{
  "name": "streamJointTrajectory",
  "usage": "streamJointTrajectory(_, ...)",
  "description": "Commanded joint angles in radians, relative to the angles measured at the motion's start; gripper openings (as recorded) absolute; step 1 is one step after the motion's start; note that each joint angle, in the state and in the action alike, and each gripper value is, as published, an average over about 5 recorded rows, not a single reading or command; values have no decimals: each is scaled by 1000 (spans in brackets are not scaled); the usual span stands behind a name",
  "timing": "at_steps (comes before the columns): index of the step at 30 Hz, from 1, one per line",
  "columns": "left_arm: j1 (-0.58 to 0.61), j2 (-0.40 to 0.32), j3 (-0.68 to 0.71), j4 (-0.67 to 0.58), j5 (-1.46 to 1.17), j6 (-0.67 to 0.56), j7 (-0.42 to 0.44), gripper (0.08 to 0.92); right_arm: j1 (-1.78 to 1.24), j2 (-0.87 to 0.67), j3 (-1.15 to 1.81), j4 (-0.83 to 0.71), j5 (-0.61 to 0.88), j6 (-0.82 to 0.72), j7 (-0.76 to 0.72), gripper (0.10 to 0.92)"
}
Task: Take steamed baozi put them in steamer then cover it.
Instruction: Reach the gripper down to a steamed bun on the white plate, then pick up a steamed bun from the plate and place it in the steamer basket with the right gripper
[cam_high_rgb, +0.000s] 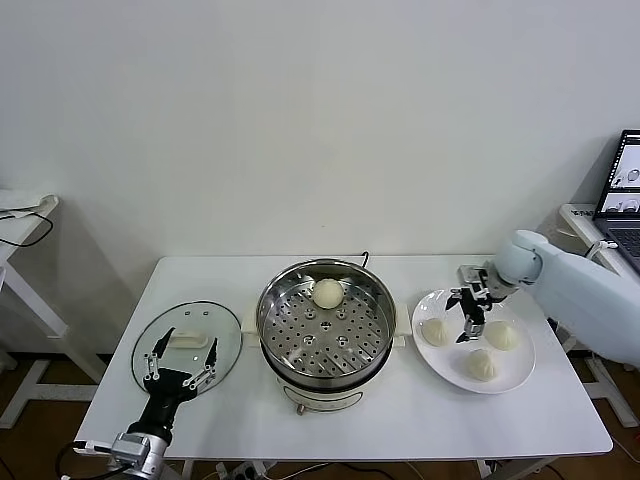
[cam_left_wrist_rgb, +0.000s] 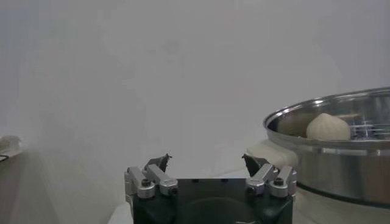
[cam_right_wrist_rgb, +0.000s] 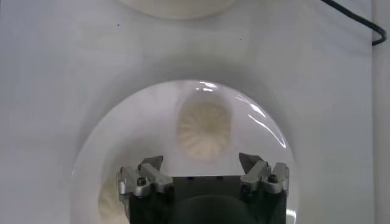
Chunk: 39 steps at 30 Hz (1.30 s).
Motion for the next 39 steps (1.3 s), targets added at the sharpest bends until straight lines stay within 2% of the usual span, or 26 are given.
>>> streamJointTrajectory(1,-4,1,1,11,1,0,1,823,-43,66,41,-64,-23,-15,11,823)
streamJointTrajectory(14,-6,0,-1,17,1,-3,1,823,-53,84,62,-85,-64,-3,10,820)
streamJointTrajectory(17,-5,0,-2,17,1,-3,1,823,-56,85,67,-84,-67,-4,8,789)
streamJointTrajectory(24,-4,-1,0,15,1,-4,0,823,-61,82,75,-82,-76,-2,4,660)
streamJointTrajectory(29,-3,-1,-1,13,1,-4,0,823,-57,66,77,-69,-70,-3,-3,645)
streamJointTrajectory(34,-1,-1,0,8,2,-3,0,823,-16,11,31,-21,-18,-19,-16,645)
streamJointTrajectory(39,2,-1,-1,0,2,-3,-1,823,115,-94,-86,85,117,-60,-31,645)
